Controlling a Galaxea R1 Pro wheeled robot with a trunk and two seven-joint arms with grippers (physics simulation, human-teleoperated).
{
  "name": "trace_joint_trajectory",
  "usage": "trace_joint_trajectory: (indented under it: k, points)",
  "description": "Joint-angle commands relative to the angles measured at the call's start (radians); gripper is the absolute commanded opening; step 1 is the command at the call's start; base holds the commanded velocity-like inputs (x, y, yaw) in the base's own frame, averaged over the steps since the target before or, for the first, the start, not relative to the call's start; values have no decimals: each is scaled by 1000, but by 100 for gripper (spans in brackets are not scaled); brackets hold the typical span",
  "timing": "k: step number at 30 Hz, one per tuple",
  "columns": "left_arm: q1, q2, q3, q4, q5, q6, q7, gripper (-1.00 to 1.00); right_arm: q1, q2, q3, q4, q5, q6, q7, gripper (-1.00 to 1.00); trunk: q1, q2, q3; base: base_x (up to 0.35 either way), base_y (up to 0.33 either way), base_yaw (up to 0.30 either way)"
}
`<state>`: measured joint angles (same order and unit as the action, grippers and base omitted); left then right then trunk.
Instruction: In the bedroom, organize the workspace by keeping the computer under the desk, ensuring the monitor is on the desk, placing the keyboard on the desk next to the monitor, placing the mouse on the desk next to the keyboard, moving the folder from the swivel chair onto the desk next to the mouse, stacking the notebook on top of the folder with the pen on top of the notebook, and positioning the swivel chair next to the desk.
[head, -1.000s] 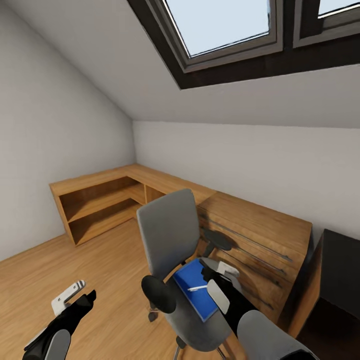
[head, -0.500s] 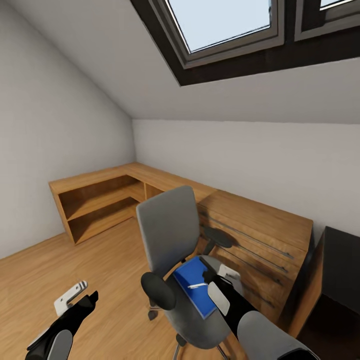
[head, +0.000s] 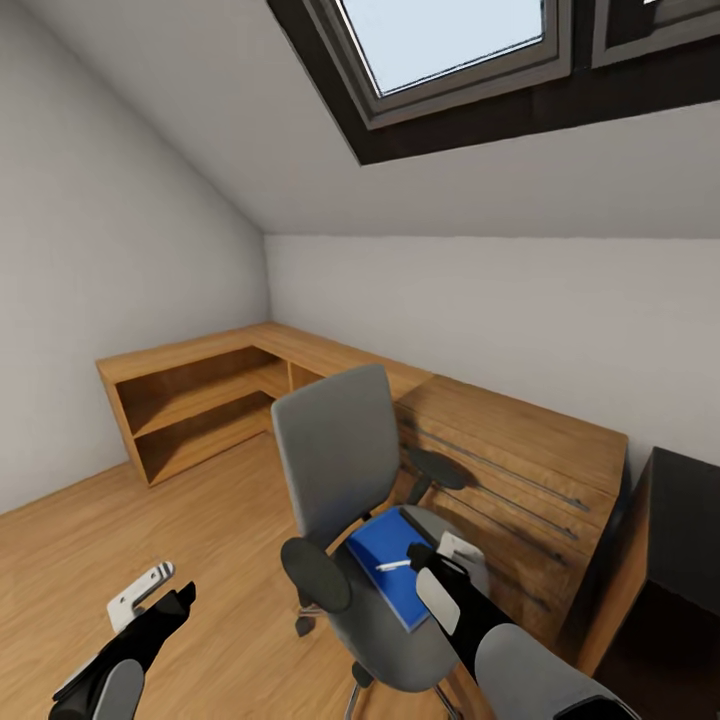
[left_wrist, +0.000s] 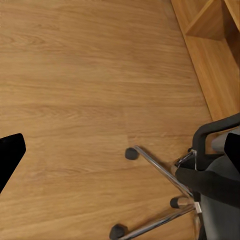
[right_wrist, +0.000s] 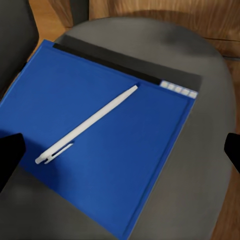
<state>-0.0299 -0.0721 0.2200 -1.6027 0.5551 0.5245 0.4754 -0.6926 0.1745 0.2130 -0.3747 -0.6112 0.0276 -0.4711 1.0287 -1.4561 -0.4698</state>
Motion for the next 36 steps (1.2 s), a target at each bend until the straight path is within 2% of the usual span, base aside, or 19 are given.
trace_joint_trajectory:
  k: [1,11,36]
  points:
    - [-1,2,4,-4,12,5,6,100,-1,0,7,-1,-4,5,-7,100,4,-8,-4,0,0,0]
    - [-1,1,4,-11,16,9,5,100,-1,0,9,-4,-2,11,-9,100,42,-78,-36,0,0,0]
    - [-1,6,6,-11,9,6,2,100,-1,0,9,0,-5,14,-7,100,42,-78,-36,116,0,0]
